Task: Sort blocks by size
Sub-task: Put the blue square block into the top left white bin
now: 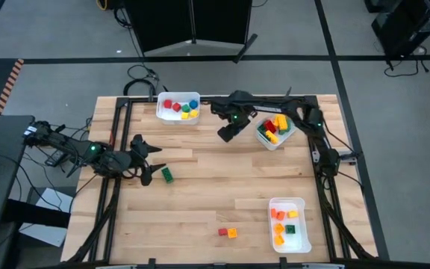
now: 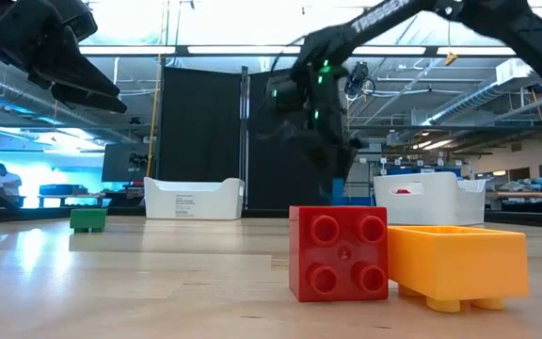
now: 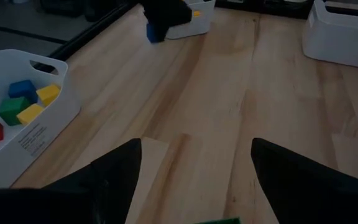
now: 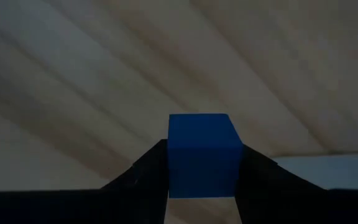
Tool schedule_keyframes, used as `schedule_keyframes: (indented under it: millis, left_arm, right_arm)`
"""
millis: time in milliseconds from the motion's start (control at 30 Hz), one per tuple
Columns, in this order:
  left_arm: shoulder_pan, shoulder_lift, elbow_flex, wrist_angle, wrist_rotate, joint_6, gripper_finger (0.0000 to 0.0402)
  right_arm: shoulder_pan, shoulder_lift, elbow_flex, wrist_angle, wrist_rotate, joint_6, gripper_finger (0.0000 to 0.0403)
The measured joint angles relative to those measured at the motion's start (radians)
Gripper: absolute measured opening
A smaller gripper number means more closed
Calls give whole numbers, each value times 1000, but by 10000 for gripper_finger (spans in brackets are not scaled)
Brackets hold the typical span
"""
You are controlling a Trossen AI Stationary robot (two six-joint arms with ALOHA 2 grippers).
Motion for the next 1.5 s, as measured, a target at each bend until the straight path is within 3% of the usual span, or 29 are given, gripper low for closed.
schedule_keyframes:
  millis: [367, 633, 800, 1033, 1133, 1500]
  left_arm:
    - [0, 0, 0, 0, 0, 3, 312]
    - [0, 0, 0, -3, -10, 6, 312]
    - [0, 0, 0, -6, -11, 6, 312]
    - [0, 0, 0, -6, -11, 7, 312]
    - [0, 1, 0, -3, -11, 7, 312]
    - [0, 1, 0, -3, -11, 6, 312]
  right_arm:
    - [11, -210, 2, 141, 38, 110, 143]
    - [32, -245, 20, 470, 39, 126, 143]
    - [45, -161, 179, 526, 36, 99, 143]
    - [49, 92, 559, 437, -9, 21, 143]
    - [45, 118, 491, 562, -64, 26, 143]
    - [9, 284, 491, 621, -96, 23, 148]
